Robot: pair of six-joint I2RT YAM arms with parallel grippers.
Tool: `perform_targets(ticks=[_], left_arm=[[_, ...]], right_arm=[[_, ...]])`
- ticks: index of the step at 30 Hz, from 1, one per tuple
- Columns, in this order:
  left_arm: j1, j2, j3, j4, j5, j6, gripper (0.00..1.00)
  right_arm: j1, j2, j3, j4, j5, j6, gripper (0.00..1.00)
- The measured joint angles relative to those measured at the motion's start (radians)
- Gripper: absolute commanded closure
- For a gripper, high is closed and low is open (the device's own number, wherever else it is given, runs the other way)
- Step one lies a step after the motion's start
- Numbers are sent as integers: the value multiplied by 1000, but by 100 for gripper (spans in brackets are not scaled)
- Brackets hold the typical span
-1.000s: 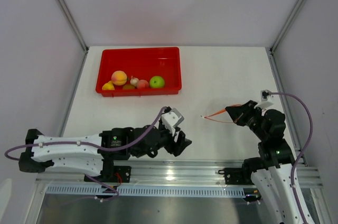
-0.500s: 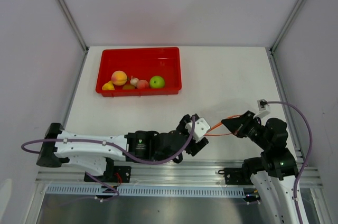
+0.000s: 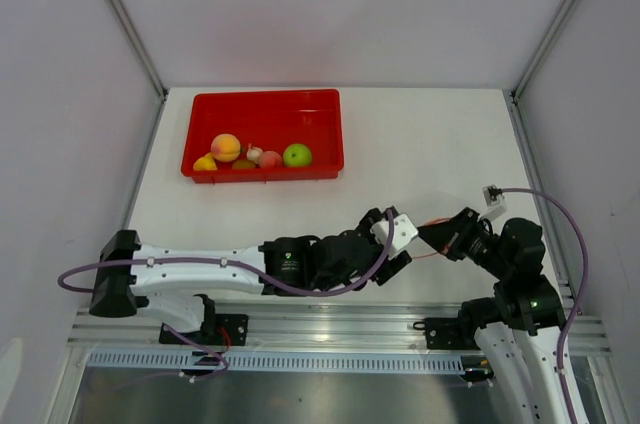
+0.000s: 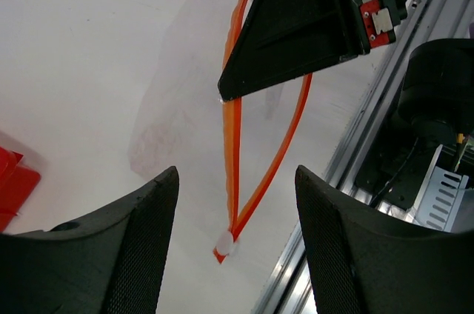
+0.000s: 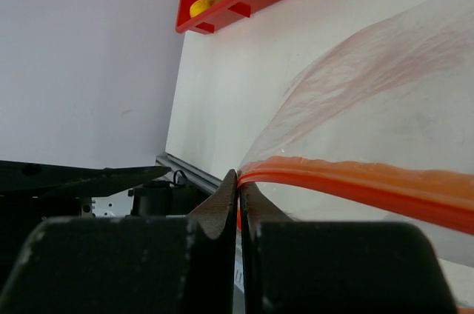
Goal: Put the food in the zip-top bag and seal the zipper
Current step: Pick up the zipper food storage bag at the center of the board, then open the zipper of the food storage bag at the center of the board.
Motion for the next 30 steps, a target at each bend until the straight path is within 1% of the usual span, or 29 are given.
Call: perform_targets(ticks=[5,12,16,18,19,21,23,24,25,26,27,28,29,30], left_arm=[[28,43,21,36,31,2,32],[61,148,72,46,56,9,33],[100,164,79,44,72,-3,38],[133,164,80,44,91,-18,44],[150,164,80,44,105,-26,48],[170,164,81,44,128,-36,53],[177,164,81,42,145,-46,64],[178,164,81,41,160,-50,79],[180,164,82,40,164,-56,79],[180,164,83,38,181,-59,93],[180,164,84,35,192,-65,99],[182,164,84,34,207,-73,100],[186,165,85,33,216,-83,99],[190,166,87,31,228,-92,99]], right_arm=[[0,16,19,10,-2,25,100],[0,34,29,13,-2,45,100],[0,39,40,12,-2,48,100],[0,39,45,13,-3,48,100],[1,39,47,14,-1,47,100],[1,42,47,14,3,47,100],[1,45,47,13,6,47,100],[1,45,47,13,6,47,95],[1,45,47,13,6,47,90],[1,45,47,13,6,45,82],[1,46,47,13,6,43,78],[2,48,48,12,5,39,73],[2,52,49,11,5,35,66],[3,57,54,3,5,28,62]])
